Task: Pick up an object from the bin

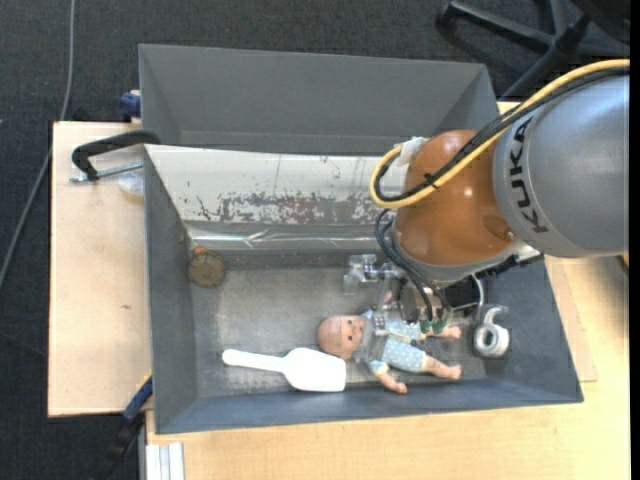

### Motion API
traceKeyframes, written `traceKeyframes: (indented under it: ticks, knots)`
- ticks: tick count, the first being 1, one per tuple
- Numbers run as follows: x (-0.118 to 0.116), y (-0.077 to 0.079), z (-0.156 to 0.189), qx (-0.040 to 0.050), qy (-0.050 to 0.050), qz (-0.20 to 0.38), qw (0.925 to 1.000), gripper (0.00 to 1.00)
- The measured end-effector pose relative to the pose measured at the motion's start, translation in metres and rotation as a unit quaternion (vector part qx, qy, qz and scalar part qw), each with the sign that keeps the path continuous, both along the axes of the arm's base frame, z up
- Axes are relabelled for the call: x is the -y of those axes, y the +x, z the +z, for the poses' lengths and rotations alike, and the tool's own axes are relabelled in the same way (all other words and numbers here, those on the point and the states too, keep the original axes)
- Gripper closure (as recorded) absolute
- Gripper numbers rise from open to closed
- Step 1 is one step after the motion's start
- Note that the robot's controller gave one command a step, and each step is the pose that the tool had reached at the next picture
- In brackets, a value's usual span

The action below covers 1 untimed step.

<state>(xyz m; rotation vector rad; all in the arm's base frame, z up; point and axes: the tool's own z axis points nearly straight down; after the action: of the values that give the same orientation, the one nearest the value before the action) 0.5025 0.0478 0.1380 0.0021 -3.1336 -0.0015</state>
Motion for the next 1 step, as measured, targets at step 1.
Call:
traceKeyframes:
  ticks: [1]
  knots:
    - [0.0002,0.0018,0.0045,0.0043,0.0,0.0,1.0,0.0]
